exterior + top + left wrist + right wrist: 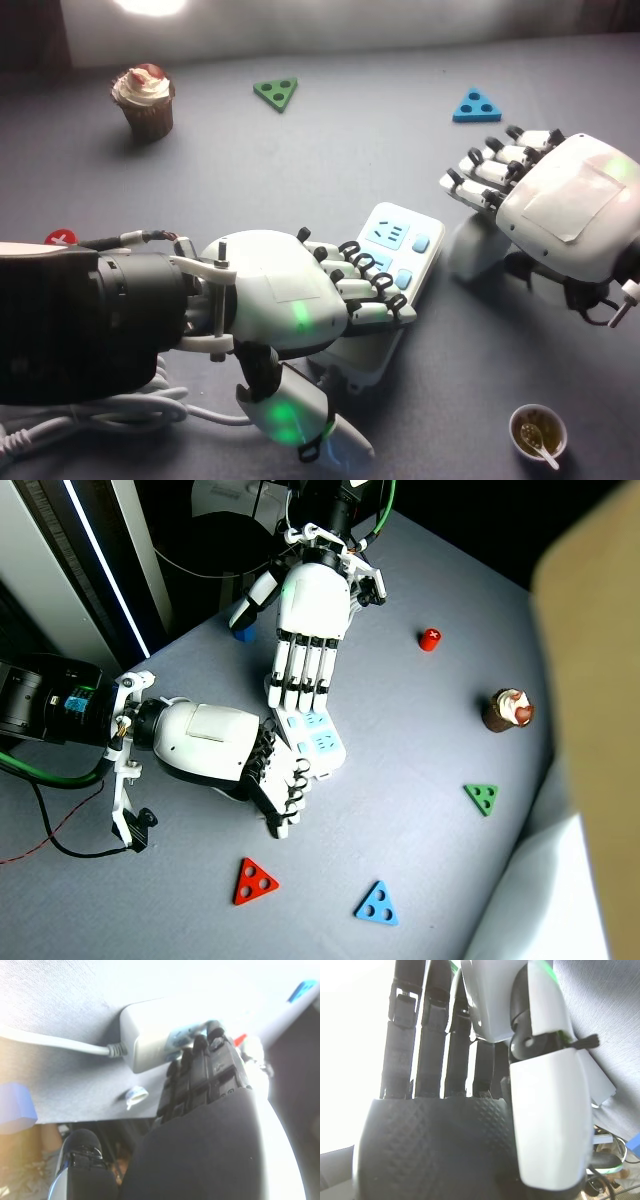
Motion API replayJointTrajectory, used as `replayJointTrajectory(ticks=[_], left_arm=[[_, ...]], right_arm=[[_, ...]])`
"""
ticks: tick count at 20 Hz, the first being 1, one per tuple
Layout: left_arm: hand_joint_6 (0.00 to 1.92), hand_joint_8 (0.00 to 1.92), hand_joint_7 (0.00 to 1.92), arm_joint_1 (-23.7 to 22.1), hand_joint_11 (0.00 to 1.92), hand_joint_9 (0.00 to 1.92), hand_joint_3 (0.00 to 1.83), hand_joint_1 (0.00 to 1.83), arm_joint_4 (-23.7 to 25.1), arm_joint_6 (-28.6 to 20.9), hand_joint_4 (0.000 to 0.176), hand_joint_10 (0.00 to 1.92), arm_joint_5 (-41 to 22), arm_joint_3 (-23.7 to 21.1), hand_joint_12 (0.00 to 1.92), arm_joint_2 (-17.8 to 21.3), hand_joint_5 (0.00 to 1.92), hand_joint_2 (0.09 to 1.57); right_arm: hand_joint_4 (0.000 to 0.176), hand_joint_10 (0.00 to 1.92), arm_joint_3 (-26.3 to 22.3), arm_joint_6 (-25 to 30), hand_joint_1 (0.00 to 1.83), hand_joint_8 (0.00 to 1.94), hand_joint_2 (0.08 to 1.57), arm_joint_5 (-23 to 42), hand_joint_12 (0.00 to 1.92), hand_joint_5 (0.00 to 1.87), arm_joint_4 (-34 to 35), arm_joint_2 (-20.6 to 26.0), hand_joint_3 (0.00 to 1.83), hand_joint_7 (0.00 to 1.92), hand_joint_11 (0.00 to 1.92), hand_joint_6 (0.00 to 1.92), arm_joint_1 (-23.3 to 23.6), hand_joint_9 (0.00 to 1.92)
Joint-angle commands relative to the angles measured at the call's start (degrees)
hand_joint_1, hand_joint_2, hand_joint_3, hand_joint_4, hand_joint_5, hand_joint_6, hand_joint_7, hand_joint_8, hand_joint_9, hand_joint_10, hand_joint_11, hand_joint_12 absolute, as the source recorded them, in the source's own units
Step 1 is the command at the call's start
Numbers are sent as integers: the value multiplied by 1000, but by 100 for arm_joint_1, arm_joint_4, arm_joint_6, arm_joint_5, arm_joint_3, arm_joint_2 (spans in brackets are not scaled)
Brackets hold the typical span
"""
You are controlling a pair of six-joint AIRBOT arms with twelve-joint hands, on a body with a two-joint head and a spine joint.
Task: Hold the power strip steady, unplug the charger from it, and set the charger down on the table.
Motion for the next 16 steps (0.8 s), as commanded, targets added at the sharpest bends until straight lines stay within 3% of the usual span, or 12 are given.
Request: replayJointTrajectory(ticks=[1, 5, 9, 14, 16], left_arm=[[5, 4, 88, -43, 118, 88, 2, 0, -13, -15, 0, 6, -116, -24, 13, 27, 59, 1010], [7, 6, 97, -49, 120, 91, 0, 0, -13, -15, 0, 4, -101, -37, 13, 30, 70, 1007], [1, 2, 95, -50, 108, 87, 0, 0, -14, -15, 0, 1, -82, -53, 7, 31, 62, 1003], [1, 0, 88, -58, 102, 73, 2, 0, -29, -15, 0, 0, -76, -69, 4, 42, 56, 1011], [0, 1, 89, -74, 115, 85, 0, 0, -35, -15, 0, 5, -77, -83, 9, 59, 56, 1001]], right_arm=[[0, 0, -6, -26, 811, 0, 1034, 656, 110, 281, -151, 61, 0, 316, 347, 0, 5, 333], [0, 0, -16, -21, 700, 0, 993, 756, 61, 42, -119, 62, 0, 149, 232, 2, 13, 206], [0, 1, -226, 809, 596, 0, 1003, 1032, 36, 7, -256, 310, 0, 94, 179, 2, 32, 157], [0, 10, -691, 1502, 662, 15, 964, 405, 46, 53, -32, 1009, 0, 128, 202, 13, 37, 170], [0, 3, -932, 1909, 600, 6, 941, -21, 41, 41, 156, 1442, 0, 116, 190, 6, 35, 157]])
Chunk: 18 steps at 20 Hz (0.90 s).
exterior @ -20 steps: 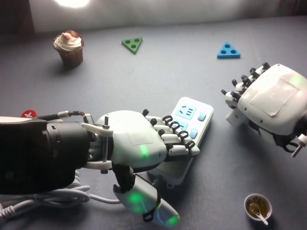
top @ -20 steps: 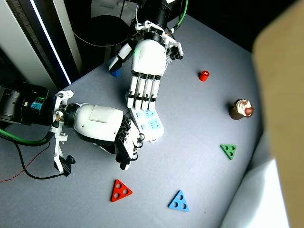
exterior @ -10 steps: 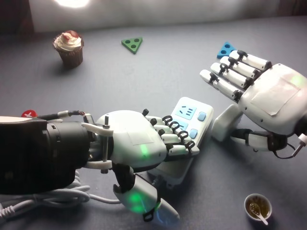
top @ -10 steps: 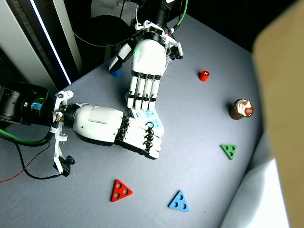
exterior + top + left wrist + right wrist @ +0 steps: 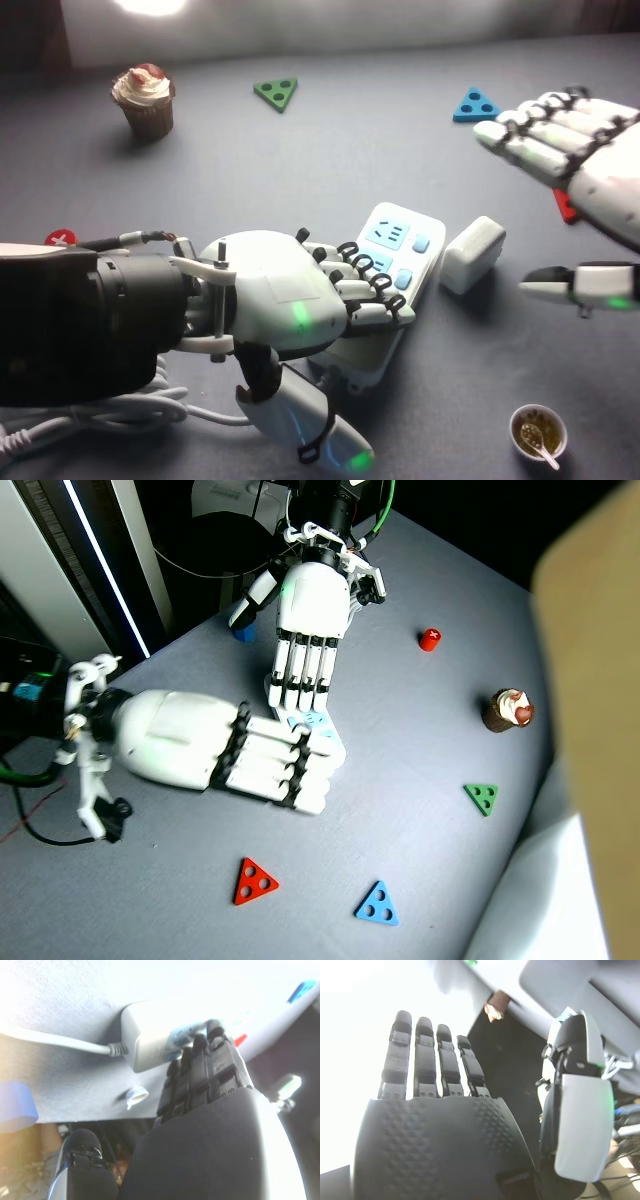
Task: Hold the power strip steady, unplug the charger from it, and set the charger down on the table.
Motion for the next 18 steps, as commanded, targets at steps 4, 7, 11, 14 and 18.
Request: replayJointTrajectory(ticks=[4, 7, 11, 14, 18], left_arm=[[0, 0, 79, -127, 94, 80, 0, 0, -50, -15, 0, 0, -140, -58, 0, 108, 58, 1003], [2, 3, 68, -243, 74, 67, 1, 0, -90, -15, 0, 3, -161, -77, 1, 180, 47, 1007], [1, 4, 81, -439, 88, 73, 1, 0, -126, -15, 0, 2, -263, -102, 7, 273, 48, 1009], [4, 4, 83, -616, 98, 82, 1, 0, -260, -17, 0, 6, -344, -149, 11, 374, 54, 1010], [2, 3, 83, -939, 95, 81, 1, 0, -449, -18, 0, 4, -243, -293, 9, 544, 54, 1009]], right_arm=[[0, 7, -296, 1022, 415, 10, 932, 193, 44, 70, -240, 583, 0, 143, 196, 10, -108, 182], [0, 7, -348, 2149, 308, 12, 950, 449, 36, 80, -634, 824, 3, 160, 180, 8, -277, 182], [0, 2, -333, 3185, 110, 3, 972, 1295, 25, 81, -1986, 955, 10, 158, 158, 3, -740, 179], [0, 0, -427, 3313, 76, 0, 1010, 1323, 40, 109, -2018, 1023, 6, 185, 200, 1, -771, 205], [0, 0, -511, 3313, 90, 1, 1030, 1416, 39, 121, -1938, 1029, 9, 188, 201, 4, -679, 205]])
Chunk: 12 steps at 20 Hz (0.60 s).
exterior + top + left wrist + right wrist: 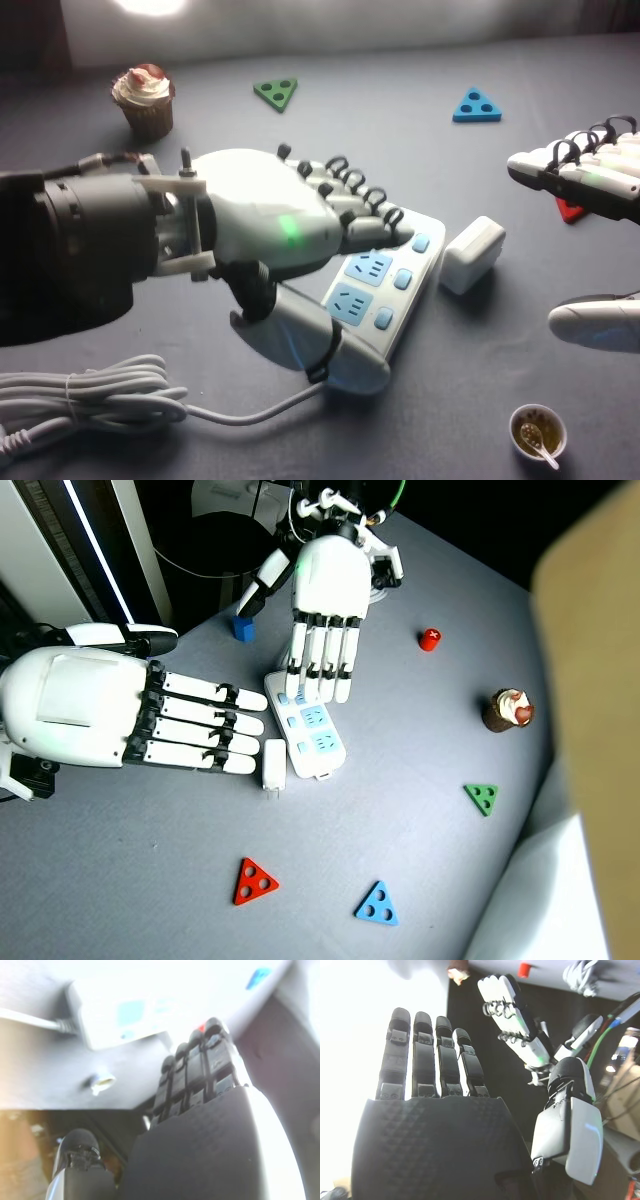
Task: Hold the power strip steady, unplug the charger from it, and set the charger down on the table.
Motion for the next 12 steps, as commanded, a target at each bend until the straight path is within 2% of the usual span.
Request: replayJointTrajectory(ticks=[1, 6, 7, 12], left_arm=[[0, 1, 78, -121, 82, 71, 0, 0, -65, -19, 0, 0, -327, -34, 3, 41, 47, 1006], [0, 0, 69, -357, 89, 70, 3, 0, -194, -20, 0, 0, -225, -137, 6, 154, 46, 1012], [0, 5, 80, -399, 86, 75, 1, 0, -194, -20, 0, 2, -214, -133, 5, 154, 46, 1009], [8, 8, 88, -443, 88, 79, 1, 0, -194, -19, 0, 6, -270, -114, 5, 187, 54, 1011]], right_arm=[[0, 6, -49, 30, 129, 5, 1027, 713, 54, 167, 50, 46, 3, 238, 243, 6, 109, 252], [0, 1, -67, 23, 112, 3, 1049, 564, 52, 166, 171, -43, 8, 248, 243, 4, 174, 257], [0, 6, -47, -35, 161, 5, 1046, 511, 54, 172, 171, -74, 4, 256, 250, 5, 170, 273], [0, 5, 30, -158, 183, 3, 1041, 532, 49, 168, 75, -159, 0, 253, 246, 1, 19, 265]])
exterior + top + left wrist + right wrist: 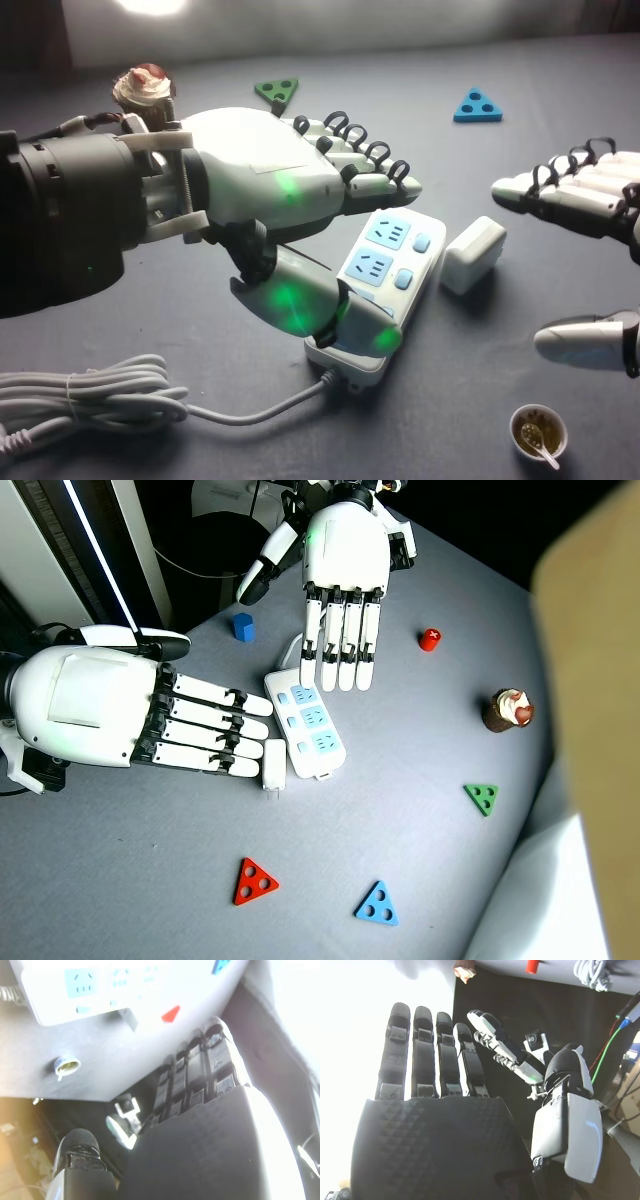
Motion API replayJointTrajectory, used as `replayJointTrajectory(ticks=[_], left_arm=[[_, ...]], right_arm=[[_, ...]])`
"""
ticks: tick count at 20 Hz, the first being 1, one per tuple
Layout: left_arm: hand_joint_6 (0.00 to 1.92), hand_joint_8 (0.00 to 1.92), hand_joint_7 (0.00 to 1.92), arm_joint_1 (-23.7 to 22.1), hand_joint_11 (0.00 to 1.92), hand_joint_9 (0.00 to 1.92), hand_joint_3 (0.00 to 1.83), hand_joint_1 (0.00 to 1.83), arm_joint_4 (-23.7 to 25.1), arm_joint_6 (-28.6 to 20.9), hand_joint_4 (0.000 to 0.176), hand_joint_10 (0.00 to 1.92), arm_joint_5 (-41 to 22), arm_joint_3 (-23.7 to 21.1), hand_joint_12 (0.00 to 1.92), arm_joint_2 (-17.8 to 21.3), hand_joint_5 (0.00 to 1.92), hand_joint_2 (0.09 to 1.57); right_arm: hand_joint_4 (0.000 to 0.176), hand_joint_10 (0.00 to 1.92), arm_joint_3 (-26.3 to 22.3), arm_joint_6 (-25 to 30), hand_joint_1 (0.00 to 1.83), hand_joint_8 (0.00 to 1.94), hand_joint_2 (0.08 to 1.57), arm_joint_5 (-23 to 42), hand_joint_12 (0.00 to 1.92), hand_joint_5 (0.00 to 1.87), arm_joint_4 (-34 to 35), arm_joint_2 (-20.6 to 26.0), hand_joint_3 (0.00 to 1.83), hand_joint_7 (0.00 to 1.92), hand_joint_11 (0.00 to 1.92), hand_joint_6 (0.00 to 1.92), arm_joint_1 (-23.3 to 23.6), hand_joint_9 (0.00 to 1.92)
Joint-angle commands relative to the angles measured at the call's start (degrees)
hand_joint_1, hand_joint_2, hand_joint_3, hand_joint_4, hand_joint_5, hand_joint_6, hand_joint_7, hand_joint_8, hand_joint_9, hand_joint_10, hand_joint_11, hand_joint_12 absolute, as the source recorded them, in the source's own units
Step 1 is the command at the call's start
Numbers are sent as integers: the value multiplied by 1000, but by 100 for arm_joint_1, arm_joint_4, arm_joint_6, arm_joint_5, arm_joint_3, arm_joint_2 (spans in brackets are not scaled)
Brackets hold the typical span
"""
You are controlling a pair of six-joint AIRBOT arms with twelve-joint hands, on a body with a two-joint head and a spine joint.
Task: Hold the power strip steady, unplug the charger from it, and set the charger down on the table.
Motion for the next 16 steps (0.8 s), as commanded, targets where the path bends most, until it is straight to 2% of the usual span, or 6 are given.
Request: replayJointTrajectory(ticks=[1, 5, 16], left_arm=[[8, 8, 88, -89, 88, 79, 1, 0, -21, -16, 0, 6, -410, 2, 5, 27, 54, 1011], [6, 4, 85, -136, 93, 79, 1, 0, -12, -16, 0, 4, -517, 18, 7, 91, 57, 1011], [4, 4, 93, -223, 102, 87, 3, 0, 4, -16, 0, 4, -496, -68, 10, 278, 59, 1018]], right_arm=[[0, 5, 23, 13, 183, 3, 1041, 751, 49, 168, -31, 27, 0, 253, 246, 1, 9, 265], [0, 7, 102, 12, 204, 5, 1040, 1015, 54, 195, -227, 15, 1, 270, 266, 7, -137, 282], [0, 0, 119, -14, 257, 0, 1060, 1026, 50, 192, -343, -19, 2, 265, 274, 0, -141, 276]])
